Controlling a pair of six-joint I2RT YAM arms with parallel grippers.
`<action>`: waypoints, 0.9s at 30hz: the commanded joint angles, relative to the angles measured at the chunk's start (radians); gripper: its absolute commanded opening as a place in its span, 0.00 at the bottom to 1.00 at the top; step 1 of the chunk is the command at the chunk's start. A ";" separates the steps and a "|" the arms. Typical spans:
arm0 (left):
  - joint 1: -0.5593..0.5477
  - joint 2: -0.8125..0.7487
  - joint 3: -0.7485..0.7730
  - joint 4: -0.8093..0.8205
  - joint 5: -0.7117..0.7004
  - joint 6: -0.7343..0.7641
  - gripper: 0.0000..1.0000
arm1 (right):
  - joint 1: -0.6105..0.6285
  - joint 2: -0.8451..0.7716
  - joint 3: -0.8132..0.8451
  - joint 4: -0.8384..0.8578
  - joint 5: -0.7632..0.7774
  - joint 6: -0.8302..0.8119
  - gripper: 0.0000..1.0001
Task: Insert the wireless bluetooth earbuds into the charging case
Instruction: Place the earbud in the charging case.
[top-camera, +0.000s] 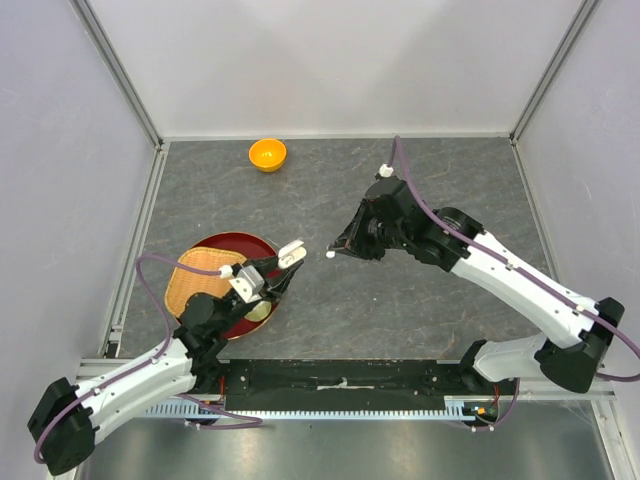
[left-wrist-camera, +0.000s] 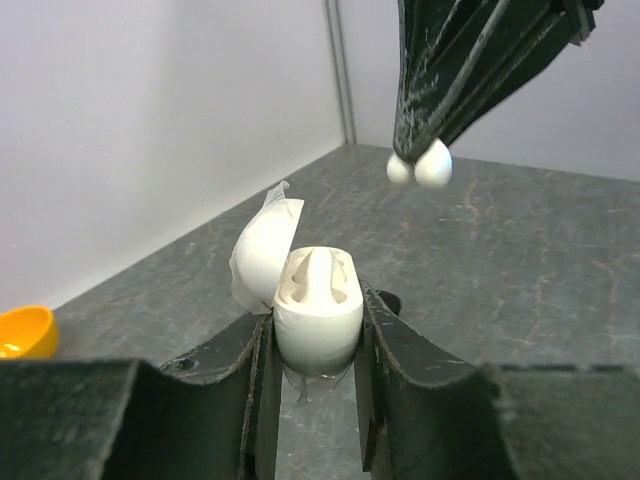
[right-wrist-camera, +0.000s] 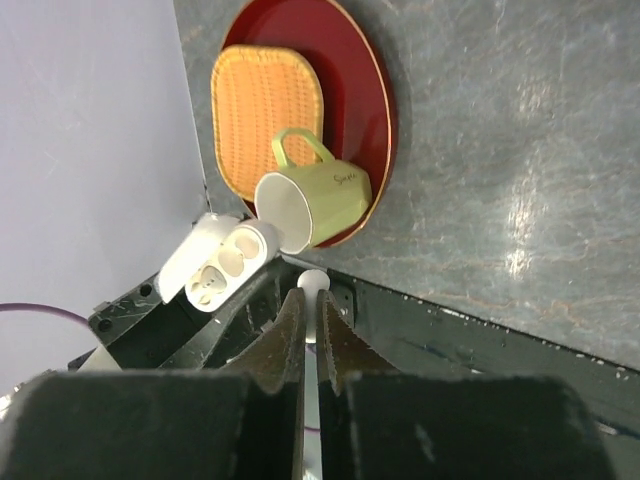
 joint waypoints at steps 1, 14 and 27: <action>-0.002 0.027 0.023 0.118 -0.058 0.157 0.02 | 0.001 0.035 0.032 0.003 -0.098 0.072 0.00; -0.007 0.107 0.066 0.106 -0.030 0.231 0.02 | 0.001 0.078 0.014 0.092 -0.152 0.183 0.00; -0.021 0.121 0.094 0.094 -0.010 0.245 0.02 | 0.001 0.130 -0.006 0.167 -0.166 0.235 0.00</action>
